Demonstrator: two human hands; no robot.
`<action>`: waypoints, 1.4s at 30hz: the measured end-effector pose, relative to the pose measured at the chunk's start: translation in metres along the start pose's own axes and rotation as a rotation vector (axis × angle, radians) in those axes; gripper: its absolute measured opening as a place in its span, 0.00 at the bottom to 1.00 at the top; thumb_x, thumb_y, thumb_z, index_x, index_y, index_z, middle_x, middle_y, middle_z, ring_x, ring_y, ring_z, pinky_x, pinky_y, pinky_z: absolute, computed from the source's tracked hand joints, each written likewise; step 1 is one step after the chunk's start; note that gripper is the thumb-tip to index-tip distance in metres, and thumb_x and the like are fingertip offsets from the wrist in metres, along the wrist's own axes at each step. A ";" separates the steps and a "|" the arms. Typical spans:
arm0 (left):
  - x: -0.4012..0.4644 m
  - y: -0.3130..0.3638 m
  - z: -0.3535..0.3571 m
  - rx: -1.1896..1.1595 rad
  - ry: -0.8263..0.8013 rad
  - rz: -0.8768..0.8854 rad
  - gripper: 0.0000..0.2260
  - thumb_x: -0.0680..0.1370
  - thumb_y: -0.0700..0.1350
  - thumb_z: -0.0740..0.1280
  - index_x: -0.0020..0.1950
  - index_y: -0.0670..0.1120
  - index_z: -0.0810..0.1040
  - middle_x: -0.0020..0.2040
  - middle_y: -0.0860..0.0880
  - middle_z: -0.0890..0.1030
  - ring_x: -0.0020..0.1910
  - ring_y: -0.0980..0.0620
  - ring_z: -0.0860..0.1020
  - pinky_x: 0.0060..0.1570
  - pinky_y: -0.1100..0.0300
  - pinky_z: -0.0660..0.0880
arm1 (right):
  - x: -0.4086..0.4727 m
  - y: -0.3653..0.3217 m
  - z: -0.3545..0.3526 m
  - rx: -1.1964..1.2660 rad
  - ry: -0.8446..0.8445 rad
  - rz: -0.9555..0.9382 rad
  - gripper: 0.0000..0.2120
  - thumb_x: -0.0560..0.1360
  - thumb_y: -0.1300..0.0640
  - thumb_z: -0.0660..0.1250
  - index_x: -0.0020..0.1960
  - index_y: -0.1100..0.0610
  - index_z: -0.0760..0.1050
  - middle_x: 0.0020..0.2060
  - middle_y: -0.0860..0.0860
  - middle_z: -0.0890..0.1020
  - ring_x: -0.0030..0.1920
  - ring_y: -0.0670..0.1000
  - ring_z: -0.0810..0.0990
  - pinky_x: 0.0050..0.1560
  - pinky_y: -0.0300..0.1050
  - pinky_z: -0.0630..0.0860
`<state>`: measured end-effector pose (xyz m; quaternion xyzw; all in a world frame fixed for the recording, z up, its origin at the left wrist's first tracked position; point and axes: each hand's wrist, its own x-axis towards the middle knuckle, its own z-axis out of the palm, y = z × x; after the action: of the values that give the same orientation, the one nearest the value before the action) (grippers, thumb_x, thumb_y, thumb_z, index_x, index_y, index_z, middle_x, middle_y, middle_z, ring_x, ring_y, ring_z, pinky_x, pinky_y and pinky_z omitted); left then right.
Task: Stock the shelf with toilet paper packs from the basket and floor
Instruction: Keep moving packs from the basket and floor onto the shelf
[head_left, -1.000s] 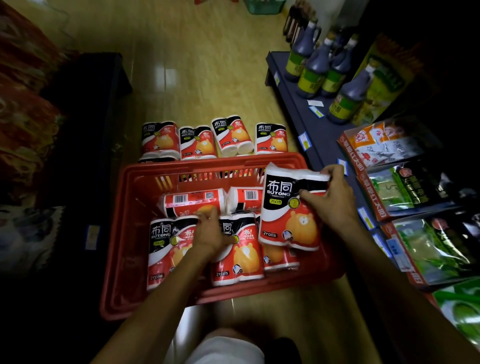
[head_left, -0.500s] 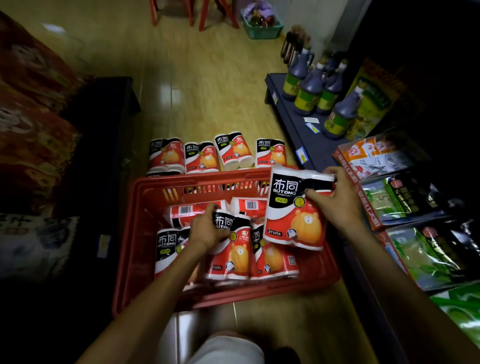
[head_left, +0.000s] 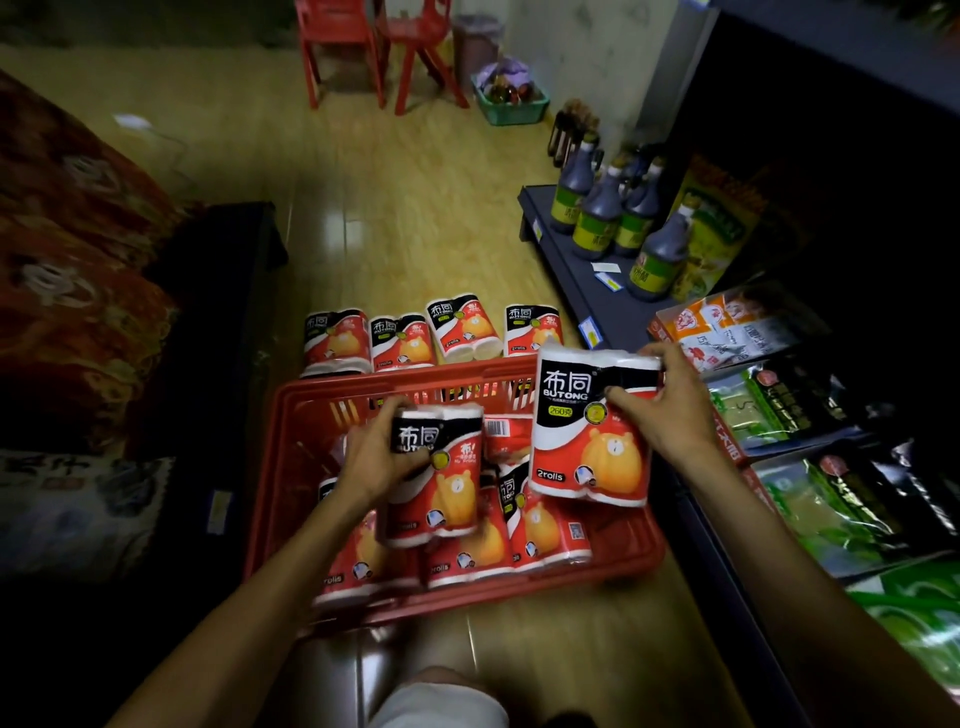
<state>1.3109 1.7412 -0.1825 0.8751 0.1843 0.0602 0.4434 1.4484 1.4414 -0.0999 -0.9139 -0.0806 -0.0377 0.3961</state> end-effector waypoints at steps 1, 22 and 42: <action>0.001 0.005 -0.007 -0.035 0.016 0.005 0.25 0.67 0.39 0.77 0.59 0.52 0.71 0.47 0.50 0.82 0.44 0.53 0.80 0.40 0.66 0.76 | 0.000 0.001 0.000 -0.001 -0.002 0.004 0.24 0.66 0.53 0.77 0.56 0.52 0.70 0.52 0.52 0.78 0.54 0.56 0.77 0.52 0.54 0.77; -0.008 0.355 -0.285 -0.101 0.104 0.117 0.22 0.68 0.45 0.78 0.56 0.57 0.72 0.47 0.55 0.83 0.45 0.59 0.82 0.46 0.58 0.81 | 0.041 -0.271 -0.242 0.017 0.035 -0.007 0.23 0.66 0.53 0.76 0.59 0.51 0.73 0.55 0.54 0.77 0.55 0.56 0.76 0.45 0.42 0.66; -0.116 0.765 -0.485 -0.275 0.021 0.570 0.23 0.70 0.39 0.76 0.57 0.59 0.73 0.51 0.49 0.80 0.48 0.53 0.80 0.53 0.48 0.78 | -0.068 -0.552 -0.652 -0.070 0.456 -0.104 0.23 0.66 0.48 0.74 0.58 0.46 0.72 0.54 0.49 0.76 0.55 0.52 0.76 0.50 0.43 0.70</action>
<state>1.2795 1.6505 0.7258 0.8226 -0.0734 0.2154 0.5210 1.2808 1.3290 0.7328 -0.8894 -0.0347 -0.2665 0.3698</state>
